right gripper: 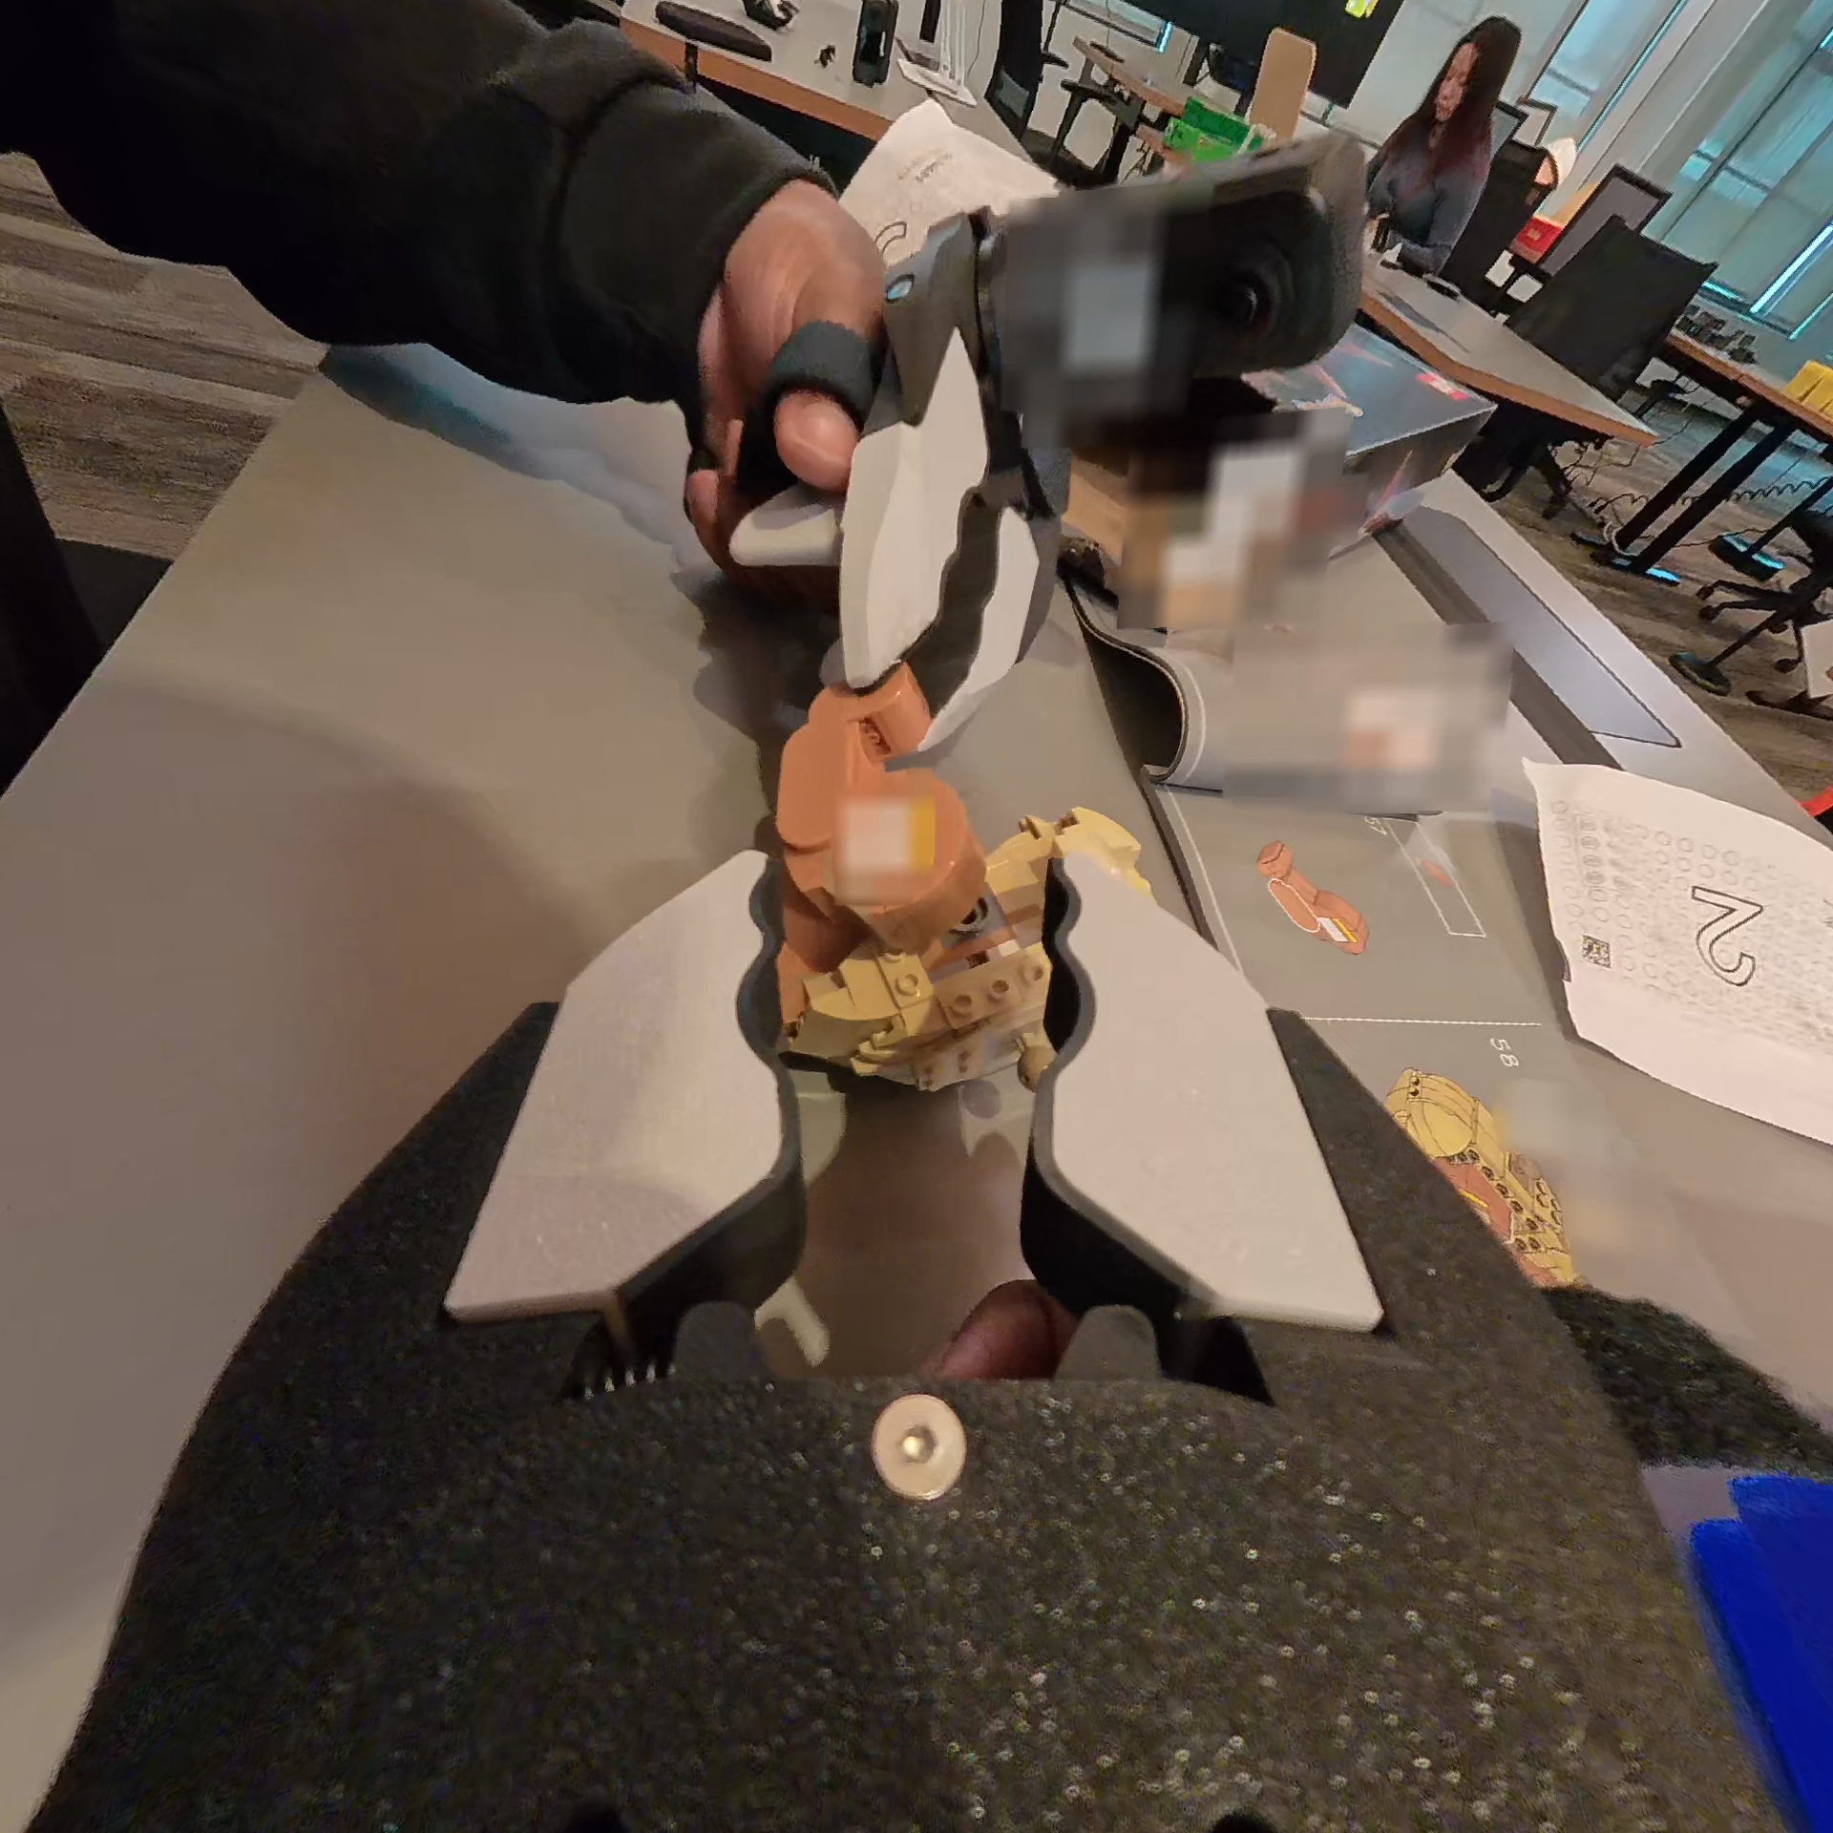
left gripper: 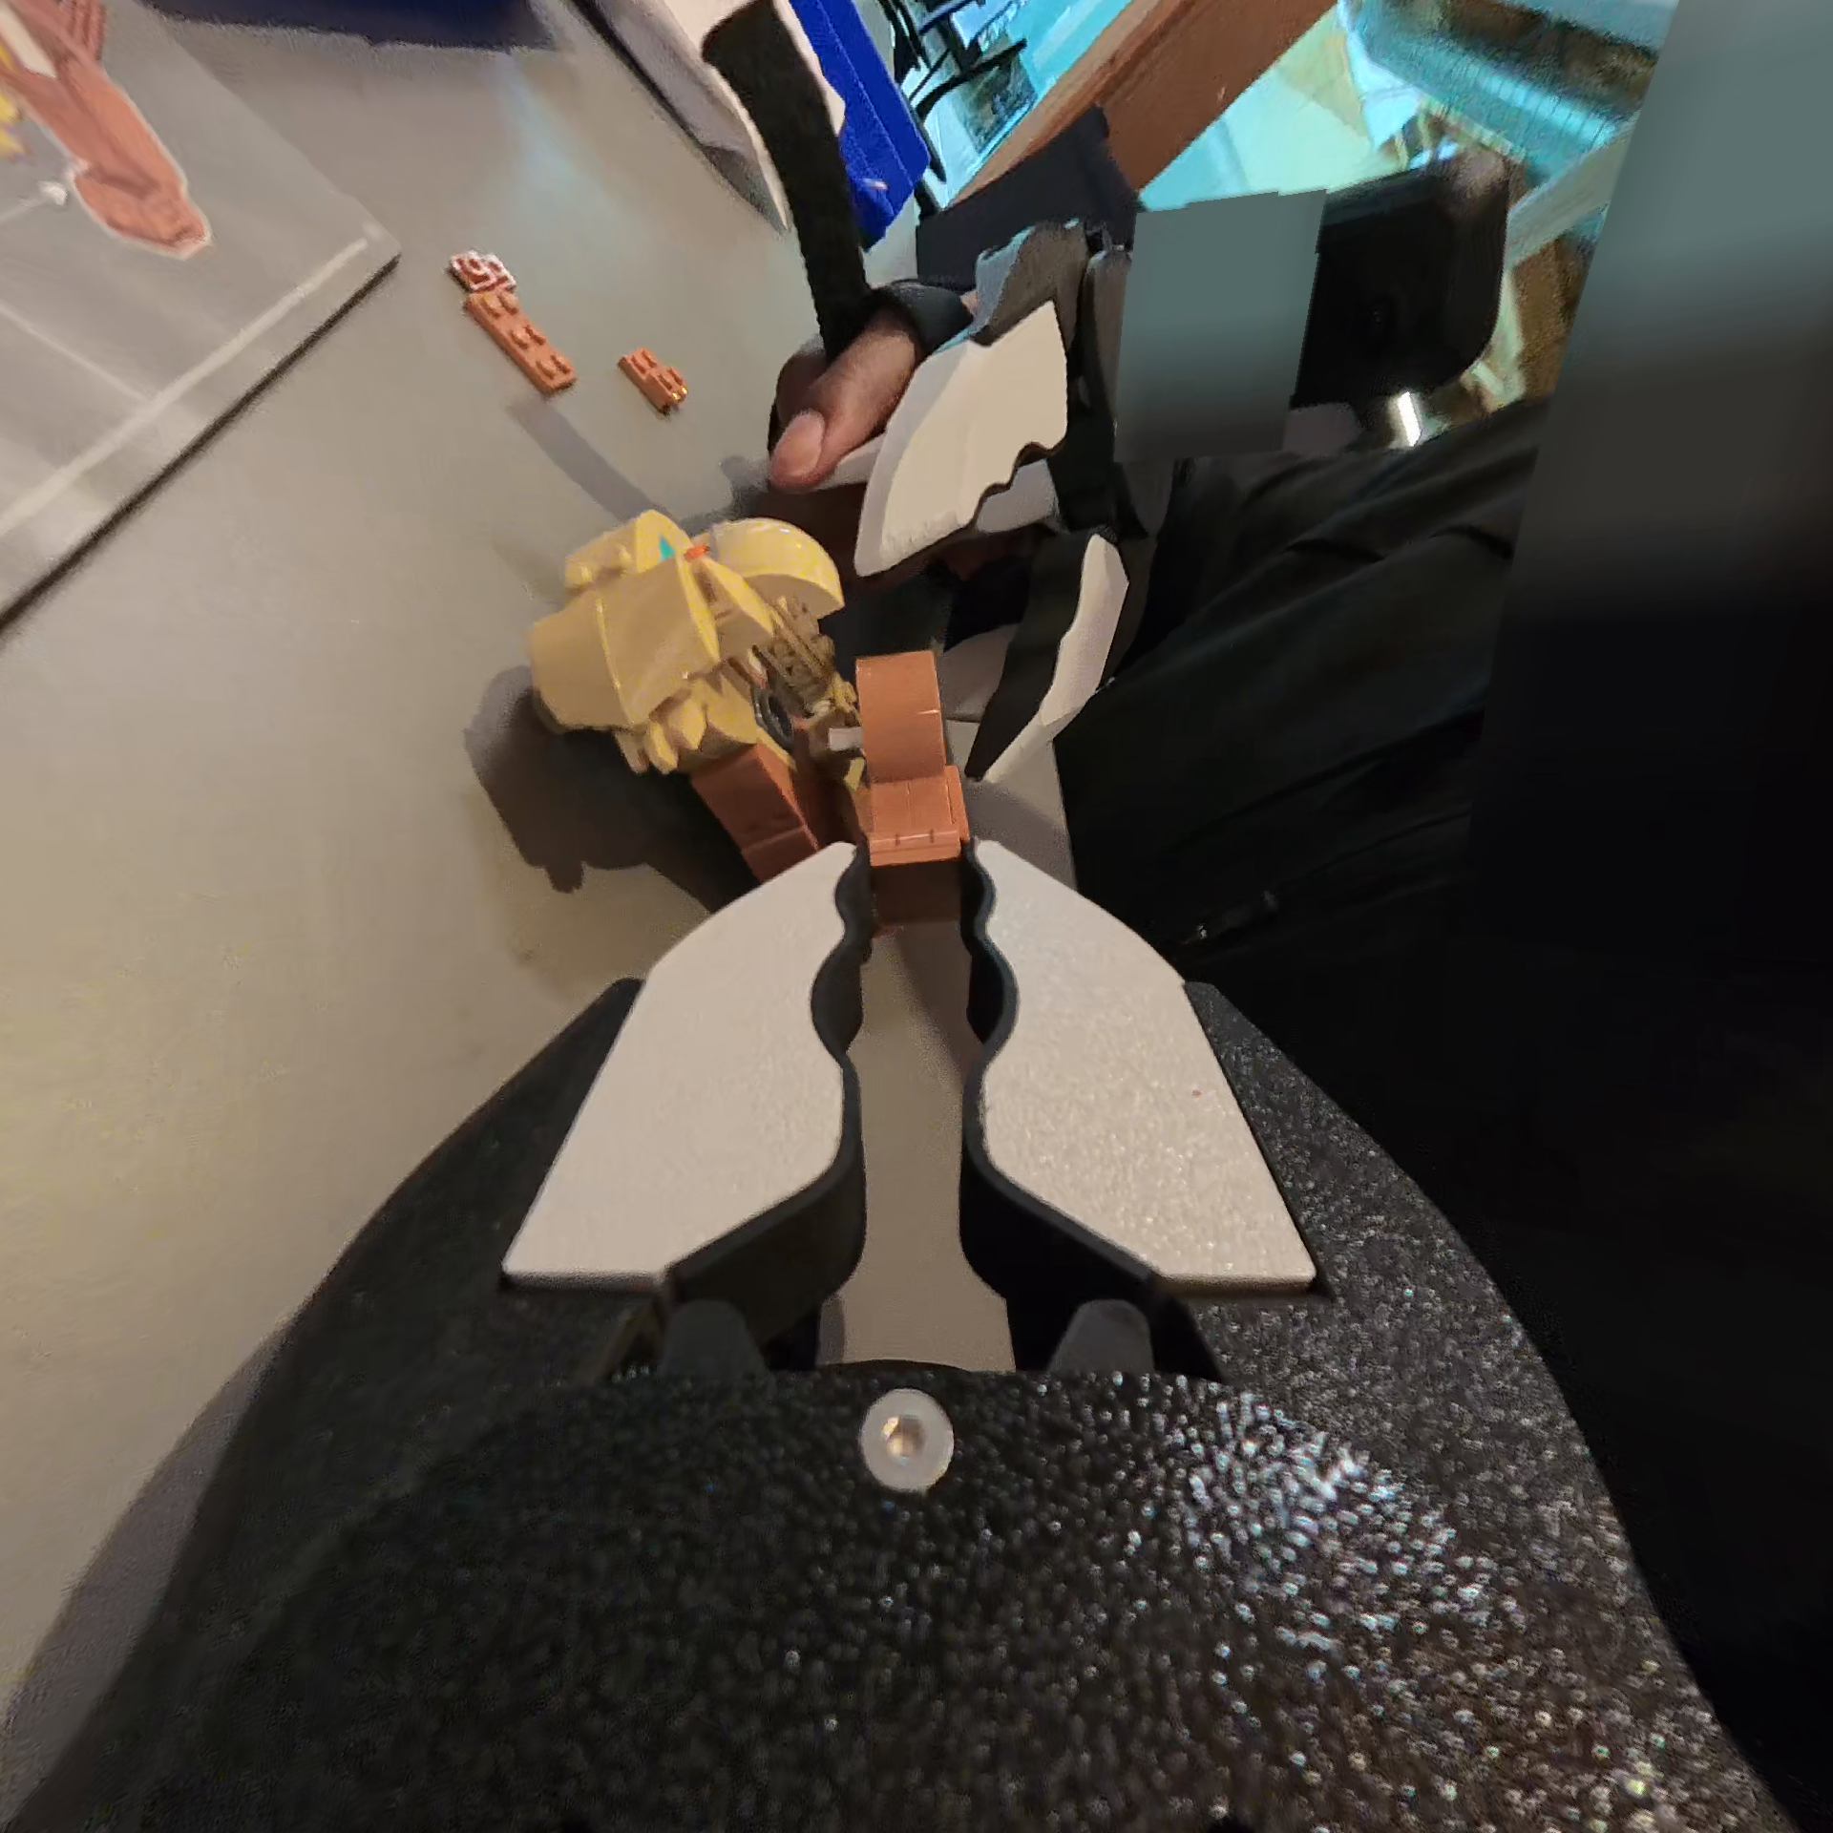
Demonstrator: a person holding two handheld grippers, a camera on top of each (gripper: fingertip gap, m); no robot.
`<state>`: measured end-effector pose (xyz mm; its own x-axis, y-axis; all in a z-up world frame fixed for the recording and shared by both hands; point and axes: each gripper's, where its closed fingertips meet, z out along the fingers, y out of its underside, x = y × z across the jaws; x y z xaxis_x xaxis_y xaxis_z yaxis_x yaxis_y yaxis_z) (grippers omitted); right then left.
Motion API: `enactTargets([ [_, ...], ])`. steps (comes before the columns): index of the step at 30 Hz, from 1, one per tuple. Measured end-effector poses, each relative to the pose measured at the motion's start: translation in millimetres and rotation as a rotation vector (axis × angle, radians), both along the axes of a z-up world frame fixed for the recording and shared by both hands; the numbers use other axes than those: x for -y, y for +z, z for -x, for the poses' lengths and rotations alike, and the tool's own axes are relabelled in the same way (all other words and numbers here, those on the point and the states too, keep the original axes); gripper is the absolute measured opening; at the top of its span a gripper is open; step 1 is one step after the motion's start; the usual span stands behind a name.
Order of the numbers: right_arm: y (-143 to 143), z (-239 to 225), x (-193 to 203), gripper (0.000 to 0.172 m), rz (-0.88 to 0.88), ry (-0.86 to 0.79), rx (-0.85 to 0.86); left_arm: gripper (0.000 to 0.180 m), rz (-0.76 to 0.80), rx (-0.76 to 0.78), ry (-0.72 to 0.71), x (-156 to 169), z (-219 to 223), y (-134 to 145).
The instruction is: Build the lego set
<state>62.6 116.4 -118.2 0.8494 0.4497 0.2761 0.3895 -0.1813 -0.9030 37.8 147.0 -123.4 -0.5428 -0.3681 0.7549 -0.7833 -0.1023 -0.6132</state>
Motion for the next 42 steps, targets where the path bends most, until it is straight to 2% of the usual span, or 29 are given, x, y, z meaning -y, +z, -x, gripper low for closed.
enactTargets([
  [6, -2, 1, 3, 0.052, 0.029, -0.015, -0.021, 0.016, -0.162, 0.162, -0.073, 2, 1, 0],
  [11, 1, -5, 3, 0.052, 0.05, -0.033, -0.093, 0.016, -0.336, 0.364, -0.13, 1, -3, 2],
  [18, 2, -9, 1, 0.051, 0.076, -0.037, -0.161, 0.016, -0.44, 0.446, -0.155, -5, -7, 3],
  [22, 2, -10, -2, 0.051, 0.089, -0.038, -0.192, 0.016, -0.381, 0.389, -0.163, -3, -7, 3],
  [28, 1, -10, -3, 0.05, 0.096, -0.039, -0.189, 0.016, -0.21, 0.178, -0.112, -6, -11, 0],
  [32, -3, -15, -7, 0.046, 0.138, -0.077, -0.213, 0.016, -0.152, 0.09, -0.092, -7, -12, -2],
  [35, -8, -21, -8, 0.05, 0.222, -0.121, -0.319, 0.016, -0.131, 0.044, -0.087, -7, -13, -3],
  [42, -13, -24, -9, 0.058, 0.455, -0.134, -0.743, 0.016, -0.073, -0.03, -0.066, -7, -14, -5],
])
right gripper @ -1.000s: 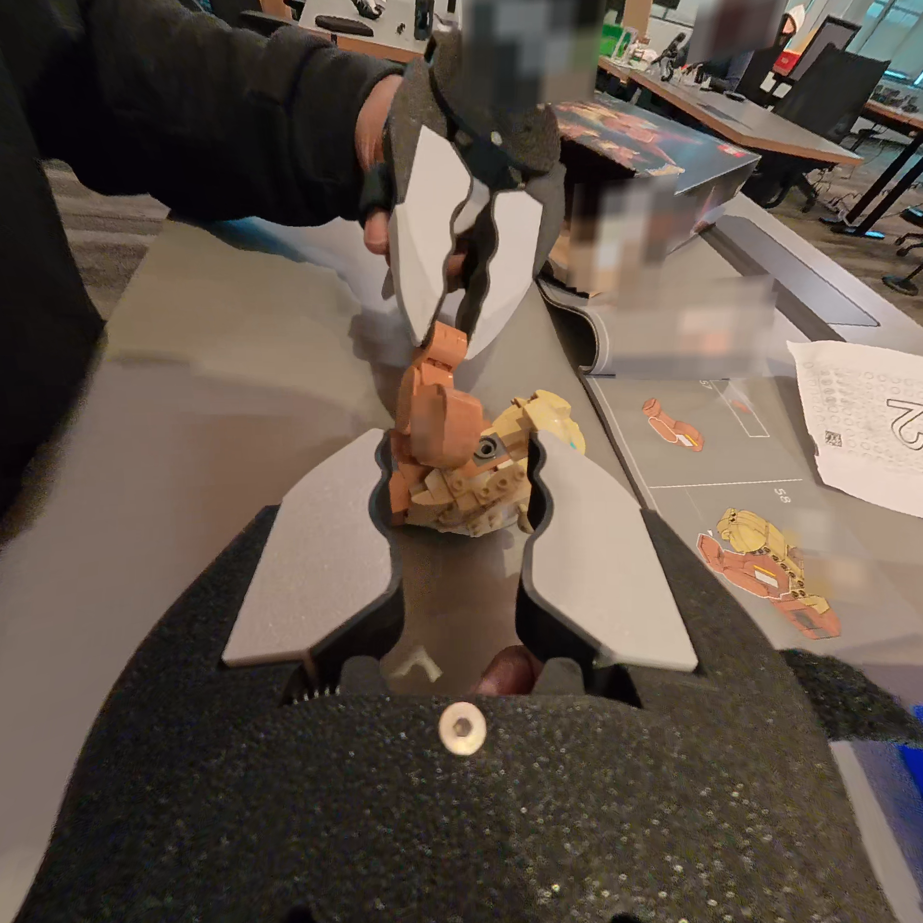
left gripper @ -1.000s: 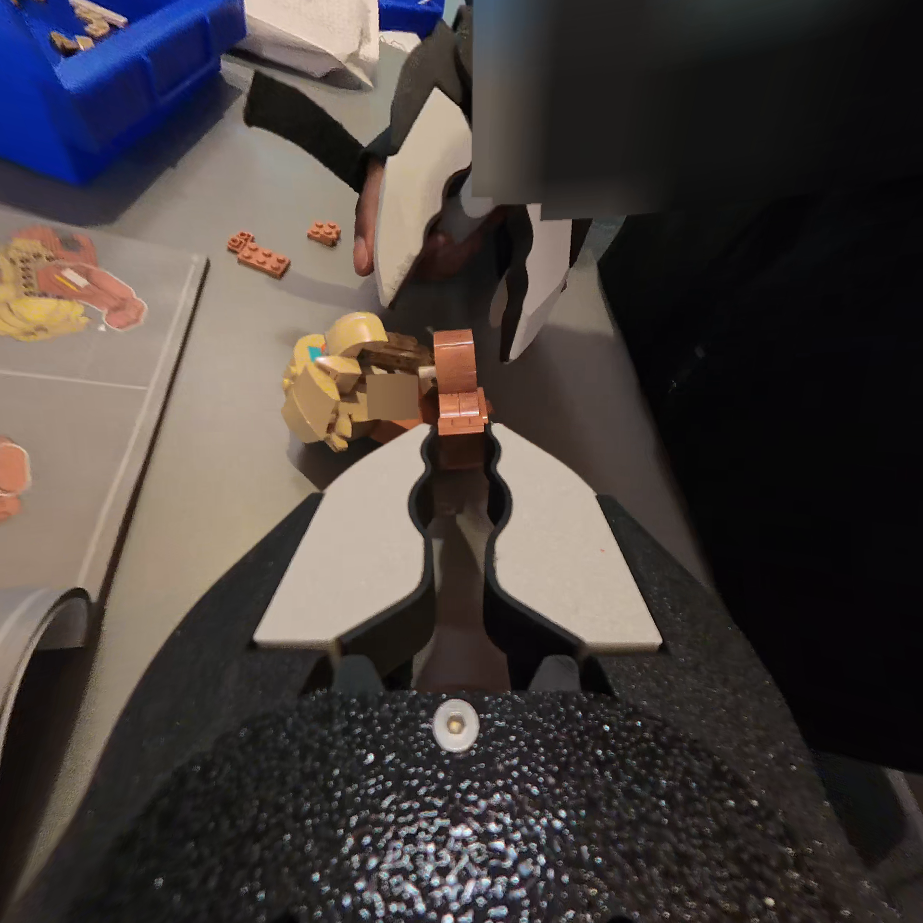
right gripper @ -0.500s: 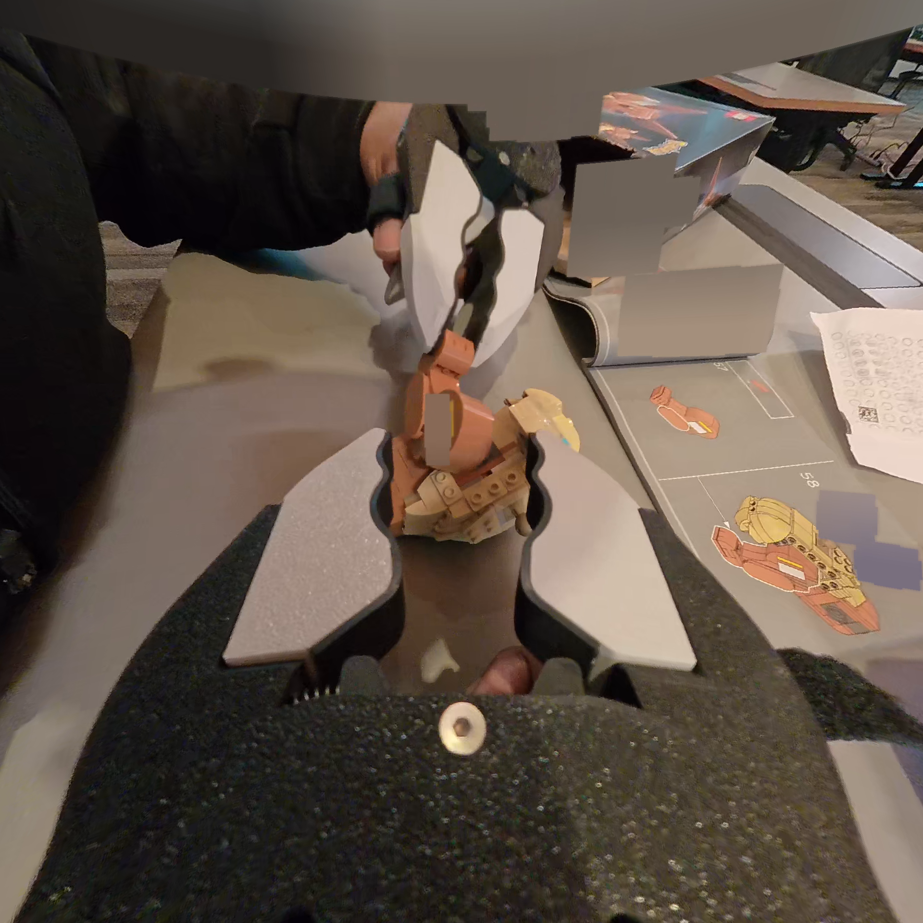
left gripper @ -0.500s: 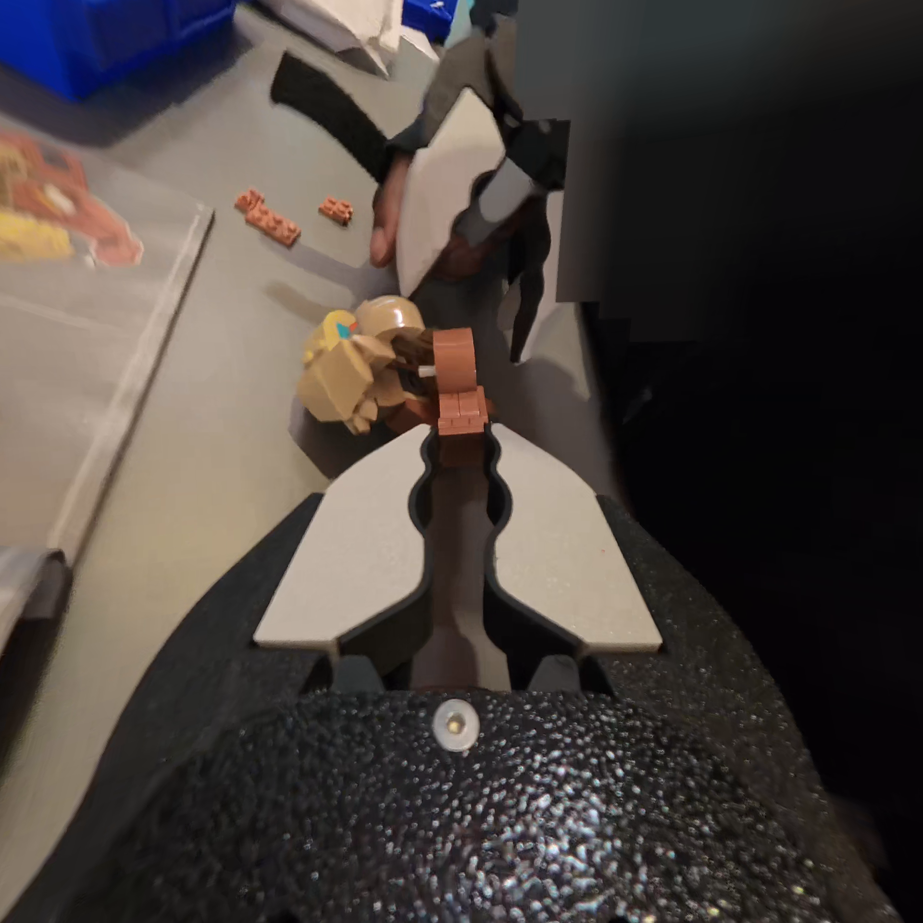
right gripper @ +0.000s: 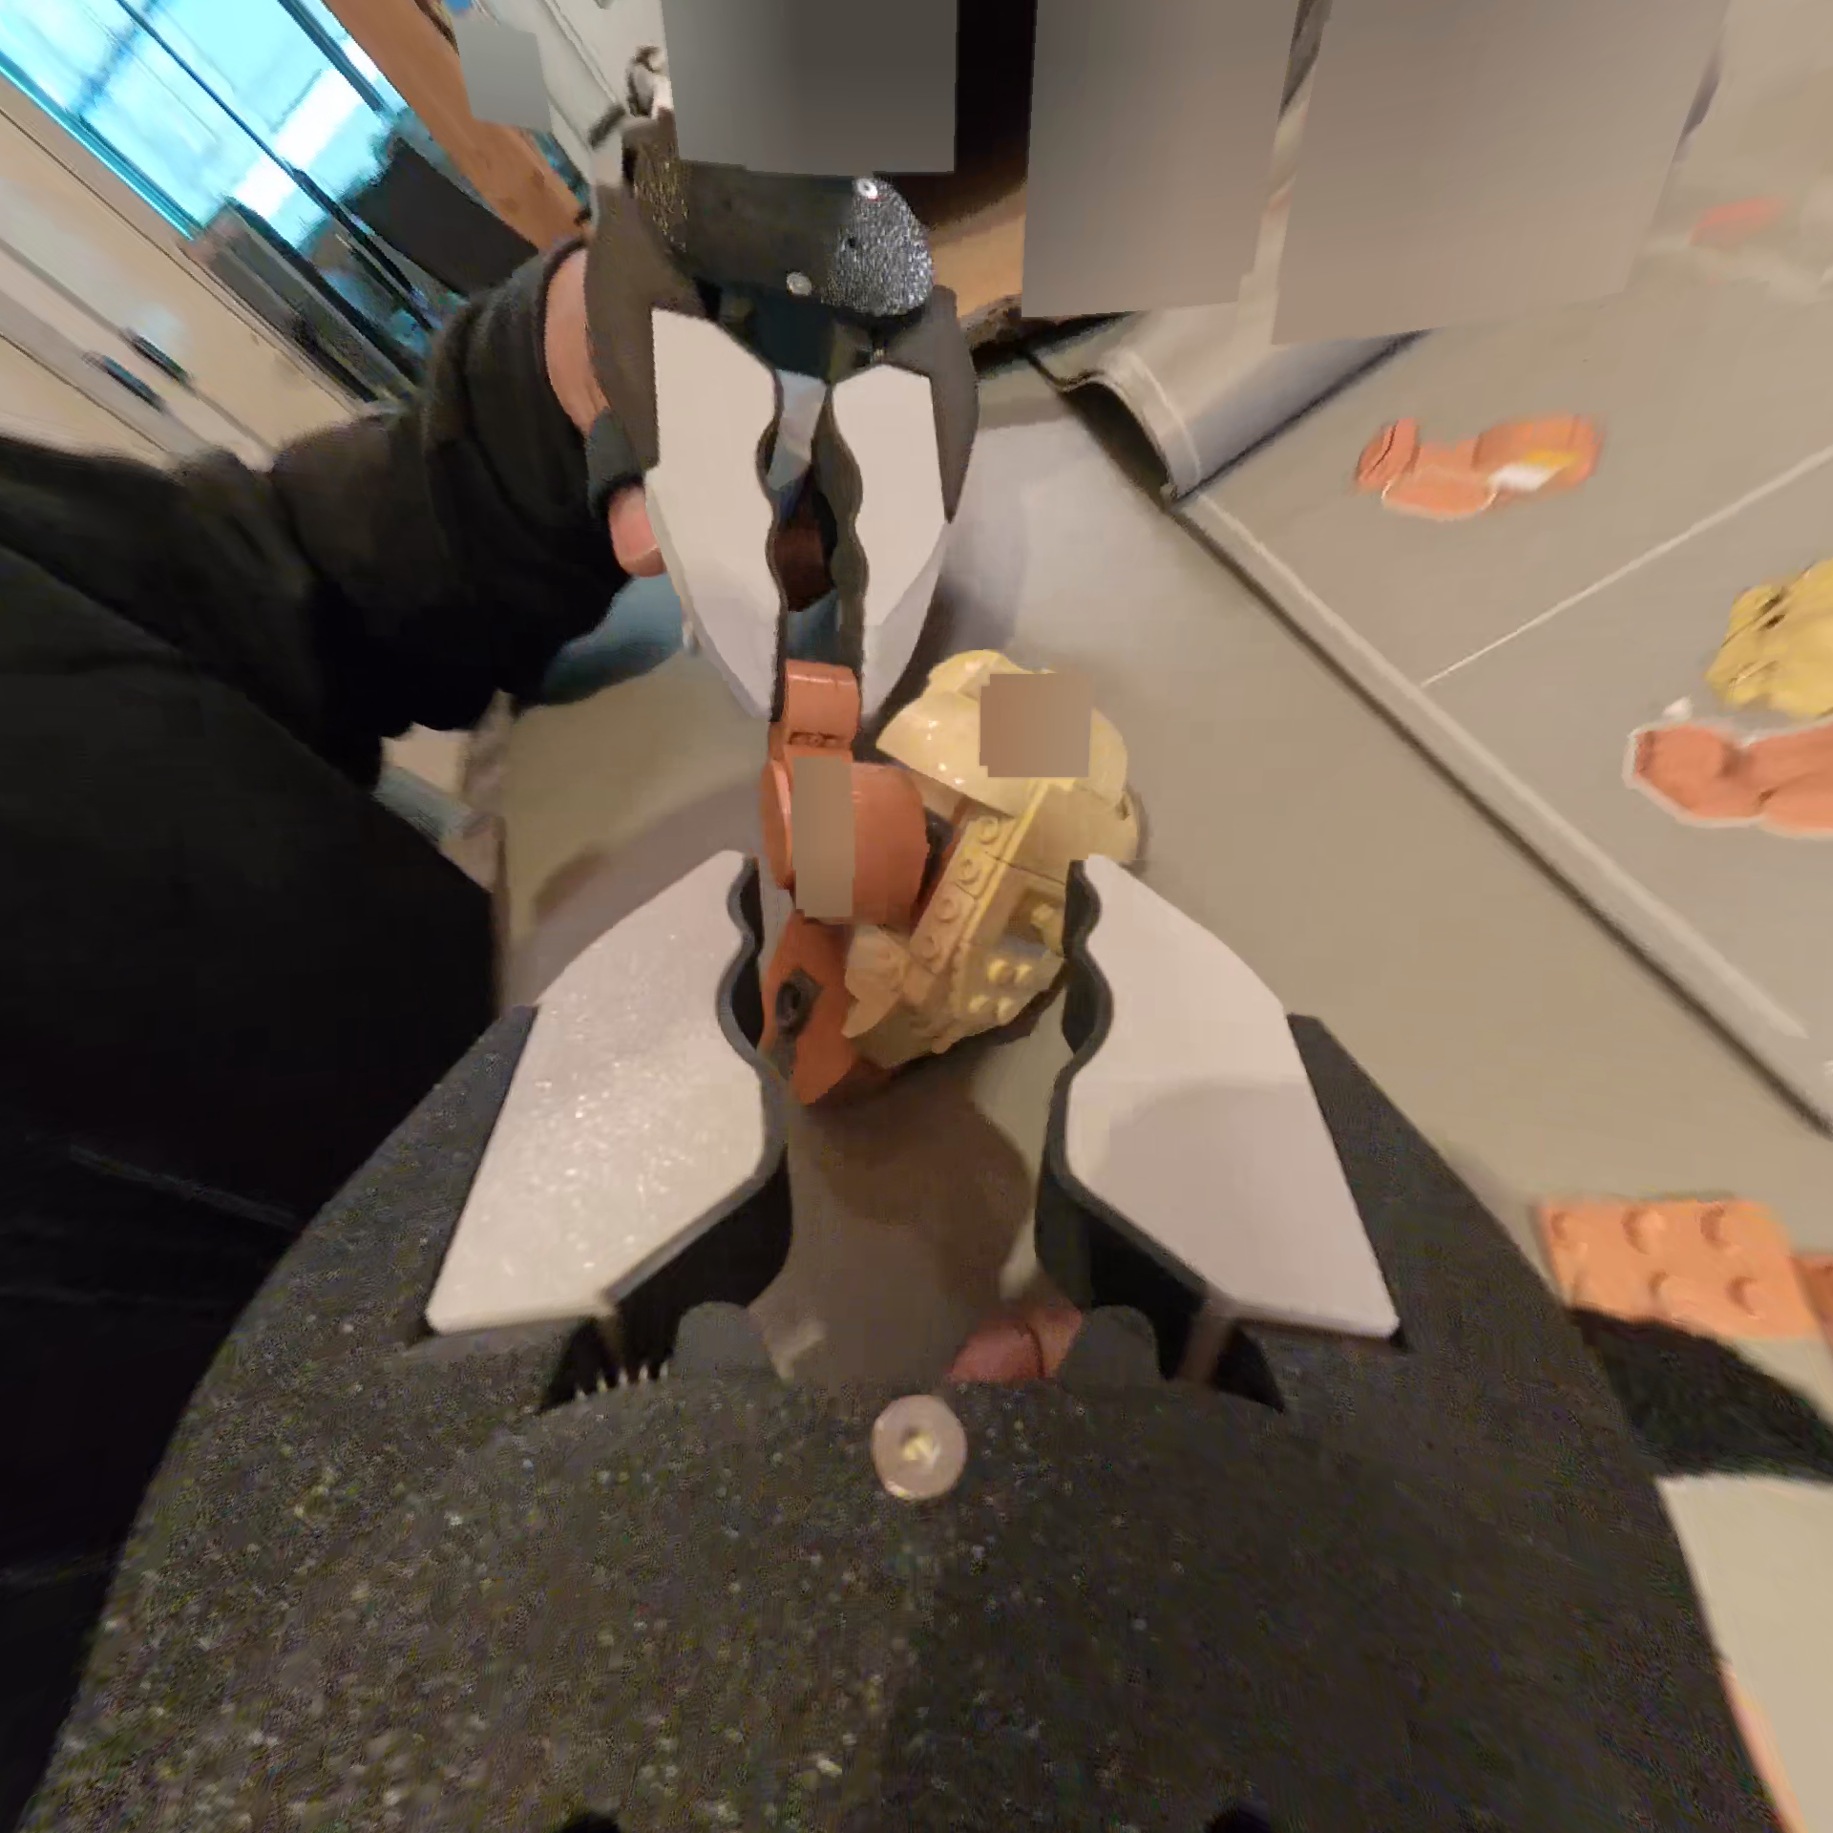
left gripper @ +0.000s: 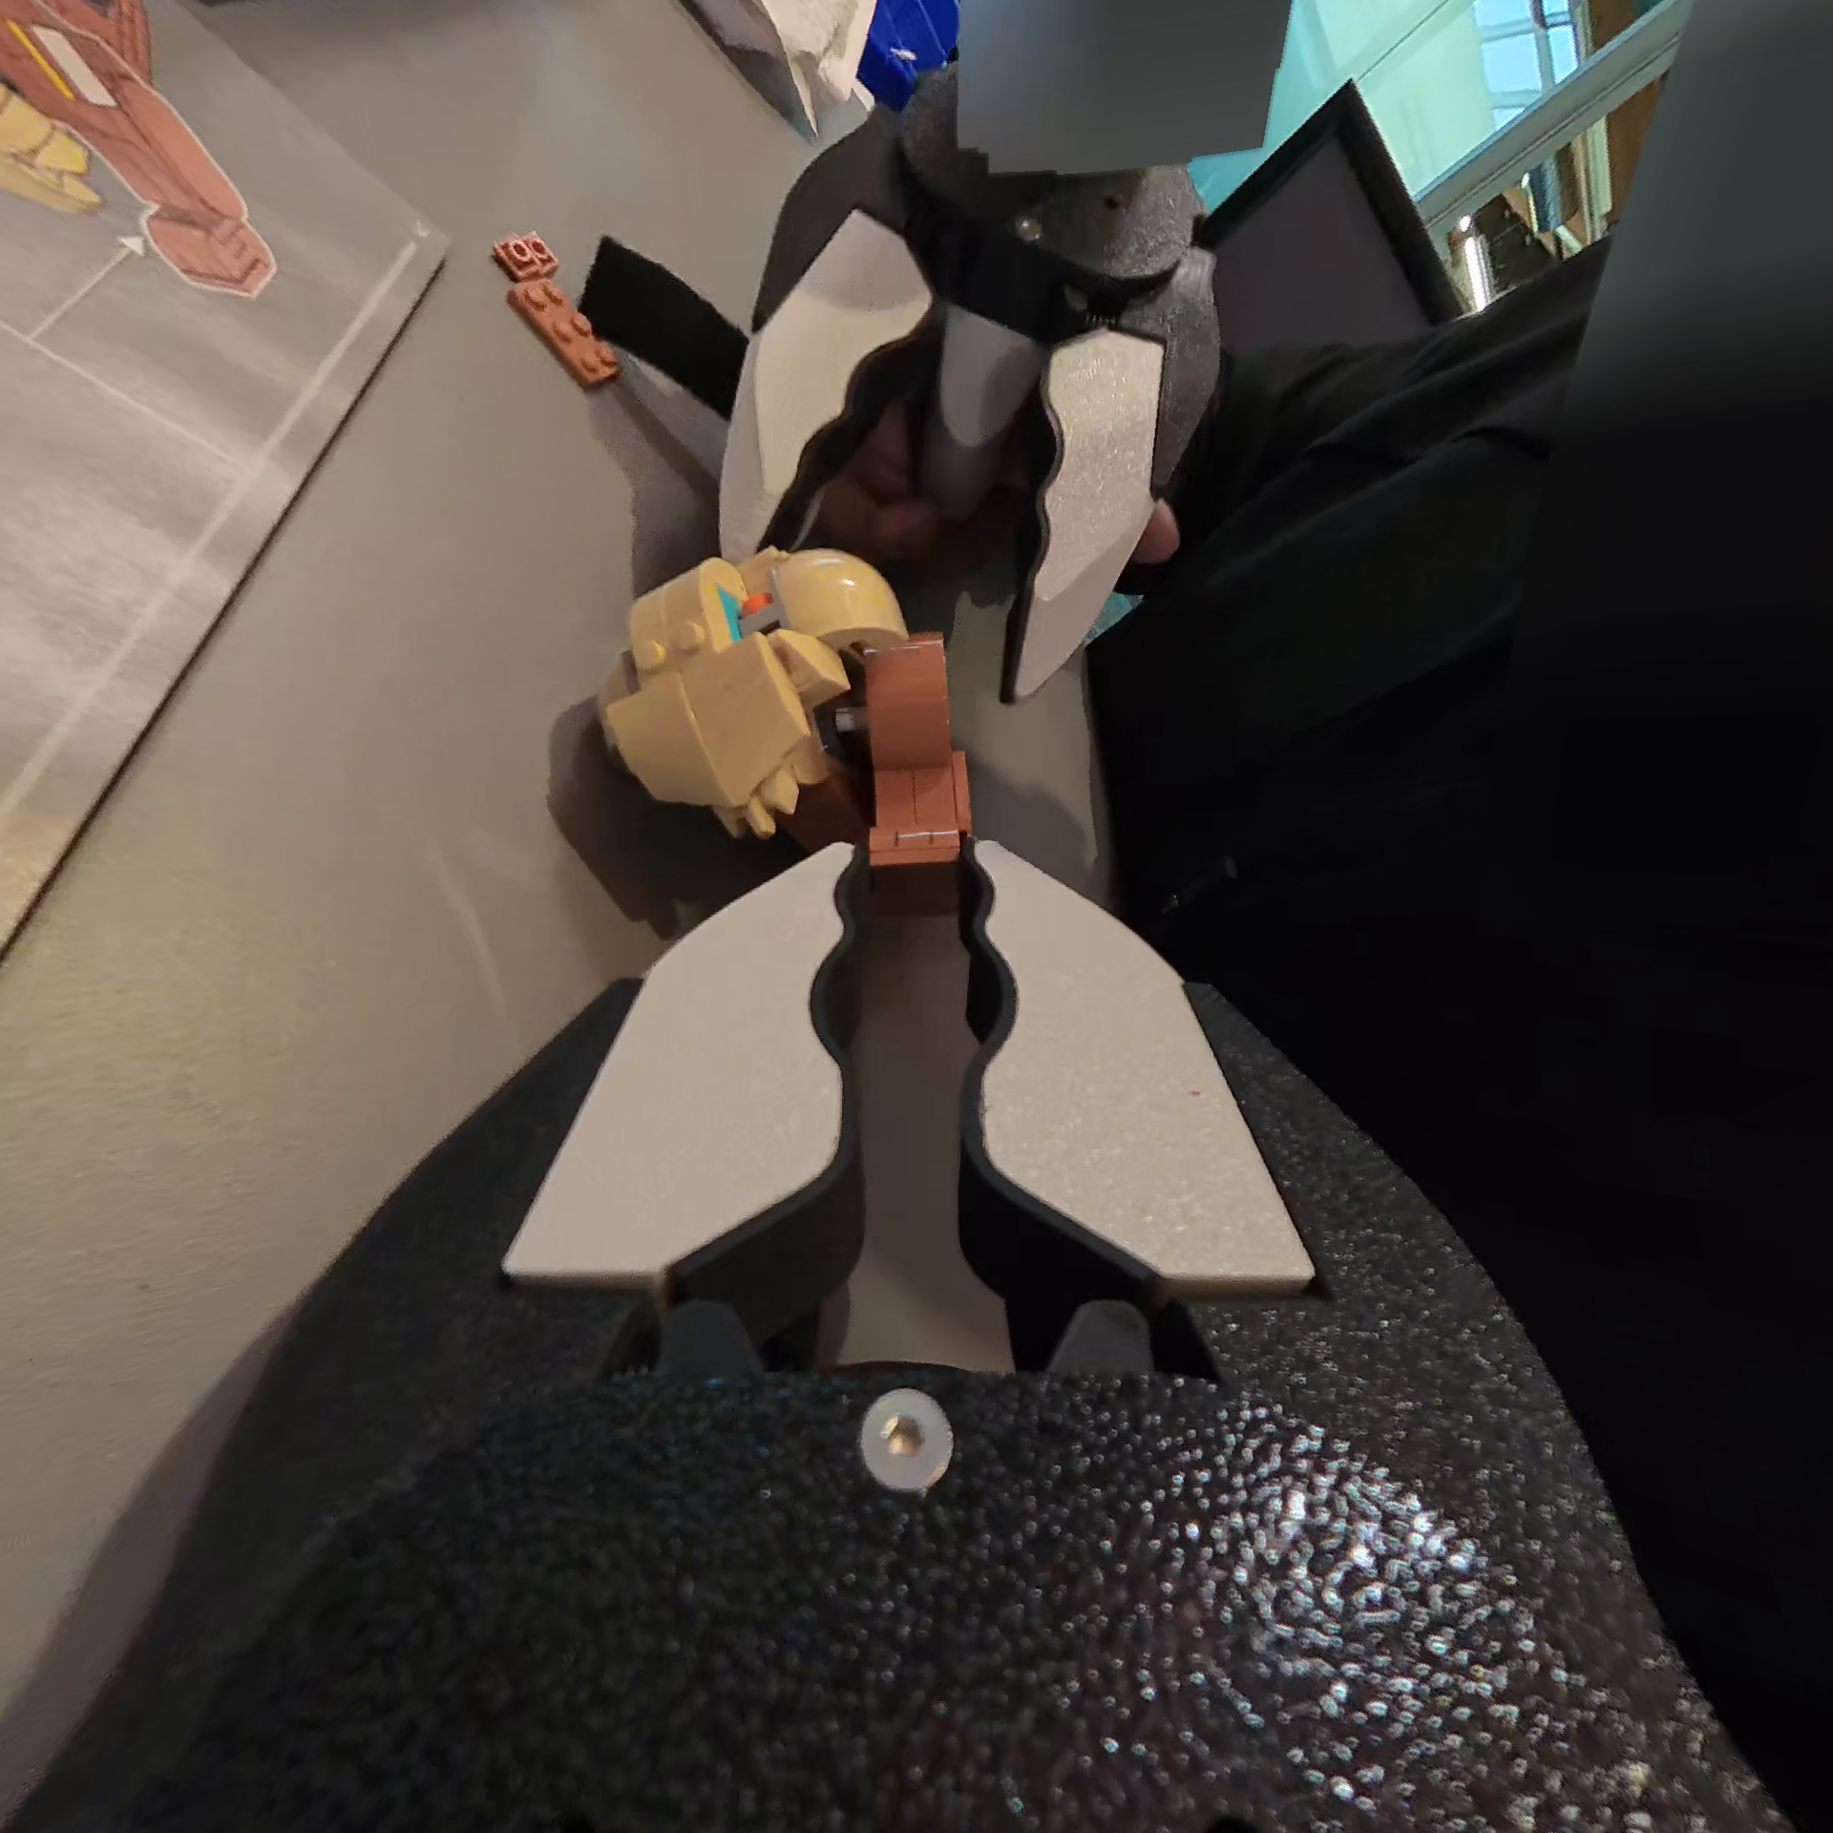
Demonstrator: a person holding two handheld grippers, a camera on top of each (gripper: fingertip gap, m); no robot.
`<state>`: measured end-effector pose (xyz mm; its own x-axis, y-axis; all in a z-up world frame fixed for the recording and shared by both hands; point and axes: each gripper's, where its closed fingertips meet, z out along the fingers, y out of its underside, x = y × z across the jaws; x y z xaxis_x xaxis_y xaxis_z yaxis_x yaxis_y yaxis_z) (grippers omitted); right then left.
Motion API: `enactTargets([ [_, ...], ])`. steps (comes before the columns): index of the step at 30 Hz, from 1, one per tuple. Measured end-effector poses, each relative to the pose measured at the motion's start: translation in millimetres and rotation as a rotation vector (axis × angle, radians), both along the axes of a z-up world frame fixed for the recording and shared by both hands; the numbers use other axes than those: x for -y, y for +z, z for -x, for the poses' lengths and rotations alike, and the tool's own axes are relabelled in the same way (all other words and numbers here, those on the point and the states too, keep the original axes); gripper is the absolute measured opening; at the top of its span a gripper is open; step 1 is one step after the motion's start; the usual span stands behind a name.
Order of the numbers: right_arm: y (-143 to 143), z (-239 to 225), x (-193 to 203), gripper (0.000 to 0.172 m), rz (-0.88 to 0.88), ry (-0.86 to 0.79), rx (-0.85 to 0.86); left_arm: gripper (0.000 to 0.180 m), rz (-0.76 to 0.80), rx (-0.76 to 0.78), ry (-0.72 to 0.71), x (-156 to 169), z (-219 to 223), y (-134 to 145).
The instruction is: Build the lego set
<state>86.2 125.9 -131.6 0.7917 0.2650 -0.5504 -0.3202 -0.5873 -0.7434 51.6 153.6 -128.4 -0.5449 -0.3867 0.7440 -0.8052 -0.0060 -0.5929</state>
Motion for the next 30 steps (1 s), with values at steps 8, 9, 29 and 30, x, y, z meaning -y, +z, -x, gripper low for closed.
enactTargets([
  [8, -3, -6, -3, 0.055, 0.085, -0.019, -0.157, 0.016, 0.054, -0.056, 0.014, 0, 1, -2],
  [9, -3, -6, -3, 0.055, 0.092, -0.014, -0.138, 0.016, 0.061, -0.061, 0.016, -1, 1, -2],
  [29, -15, 0, -11, 0.061, 0.238, 0.077, -0.044, 0.016, 0.097, -0.117, 0.007, -3, 7, -7],
  [30, -15, 0, -11, 0.061, 0.242, 0.082, -0.044, 0.016, 0.098, -0.118, 0.009, -3, 7, -8],
])
